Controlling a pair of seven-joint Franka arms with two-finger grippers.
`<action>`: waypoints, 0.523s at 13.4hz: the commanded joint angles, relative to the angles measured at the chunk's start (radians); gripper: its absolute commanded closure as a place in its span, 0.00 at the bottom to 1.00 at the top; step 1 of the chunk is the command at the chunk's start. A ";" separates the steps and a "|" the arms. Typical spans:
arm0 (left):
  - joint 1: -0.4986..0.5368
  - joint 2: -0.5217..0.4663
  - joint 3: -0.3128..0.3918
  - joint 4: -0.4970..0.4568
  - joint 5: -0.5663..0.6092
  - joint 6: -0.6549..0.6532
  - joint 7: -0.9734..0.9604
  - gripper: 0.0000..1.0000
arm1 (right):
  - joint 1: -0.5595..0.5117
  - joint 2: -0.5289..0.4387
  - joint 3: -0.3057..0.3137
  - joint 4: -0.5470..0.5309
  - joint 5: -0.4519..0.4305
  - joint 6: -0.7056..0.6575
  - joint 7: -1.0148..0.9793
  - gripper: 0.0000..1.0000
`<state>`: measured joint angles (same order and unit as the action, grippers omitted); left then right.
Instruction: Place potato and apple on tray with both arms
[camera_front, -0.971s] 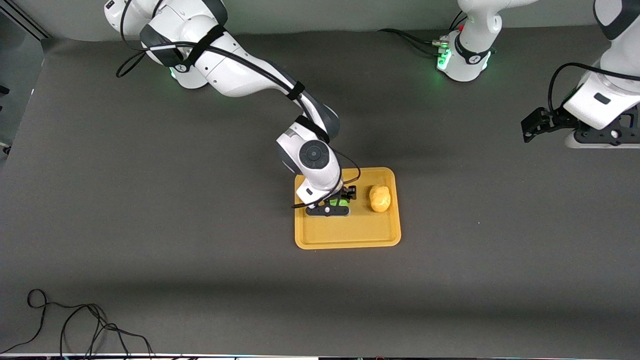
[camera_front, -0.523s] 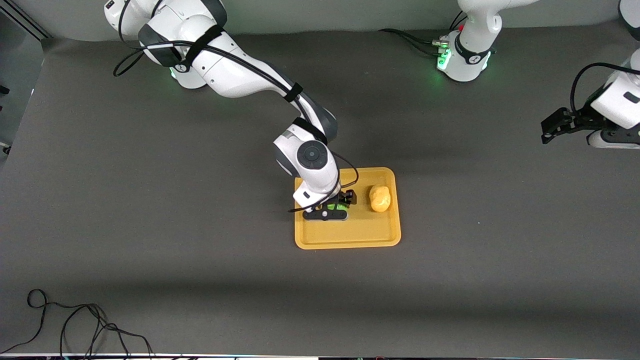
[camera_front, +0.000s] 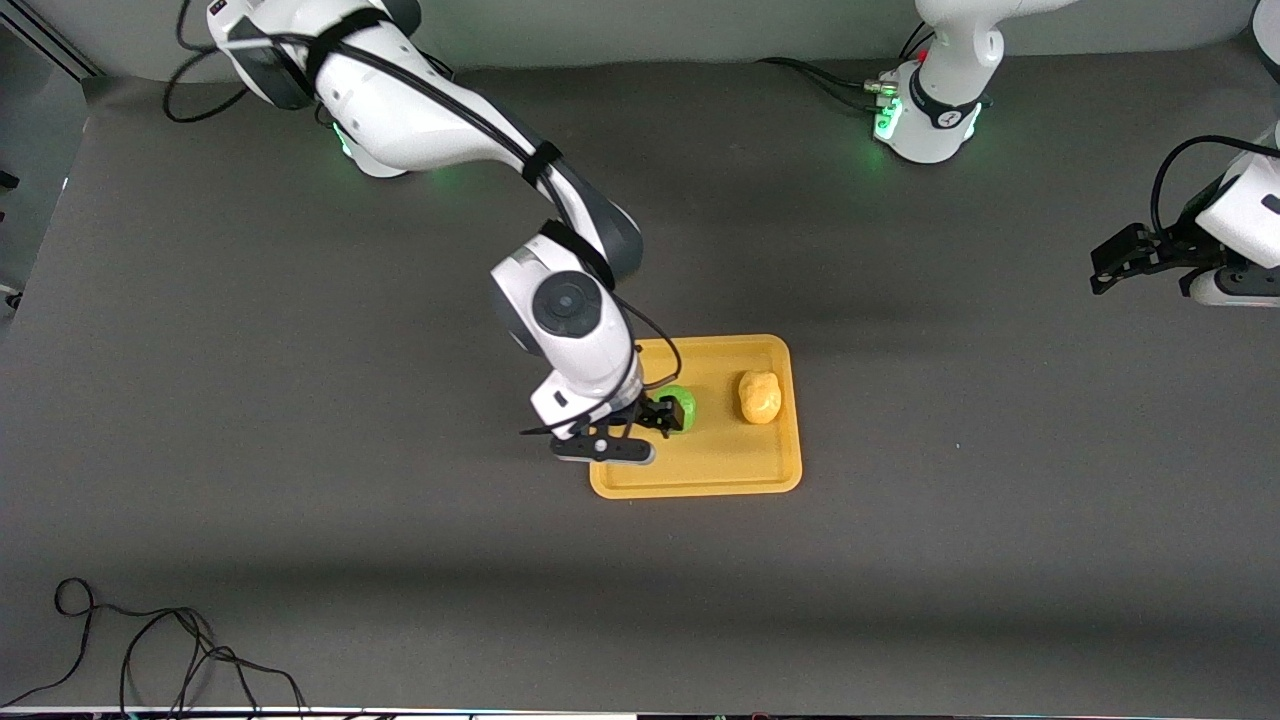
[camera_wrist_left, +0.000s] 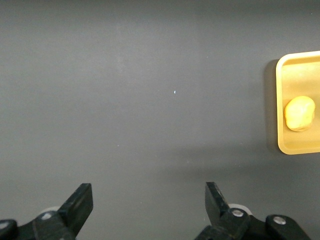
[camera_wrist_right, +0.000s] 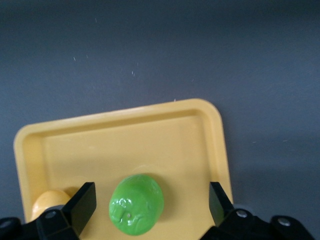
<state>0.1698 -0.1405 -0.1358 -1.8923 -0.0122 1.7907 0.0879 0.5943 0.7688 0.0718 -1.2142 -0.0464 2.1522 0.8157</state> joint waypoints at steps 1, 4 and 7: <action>0.008 0.019 -0.004 0.038 -0.011 -0.025 0.019 0.00 | -0.049 -0.145 0.006 -0.083 -0.015 -0.066 -0.015 0.00; 0.010 0.021 -0.004 0.038 -0.011 -0.039 0.019 0.00 | -0.114 -0.258 0.003 -0.110 0.058 -0.133 -0.114 0.00; 0.008 0.022 -0.004 0.039 -0.011 -0.028 0.018 0.00 | -0.157 -0.321 0.002 -0.108 0.079 -0.234 -0.153 0.00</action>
<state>0.1706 -0.1271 -0.1358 -1.8780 -0.0124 1.7771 0.0880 0.4609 0.5099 0.0717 -1.2722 0.0073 1.9552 0.6993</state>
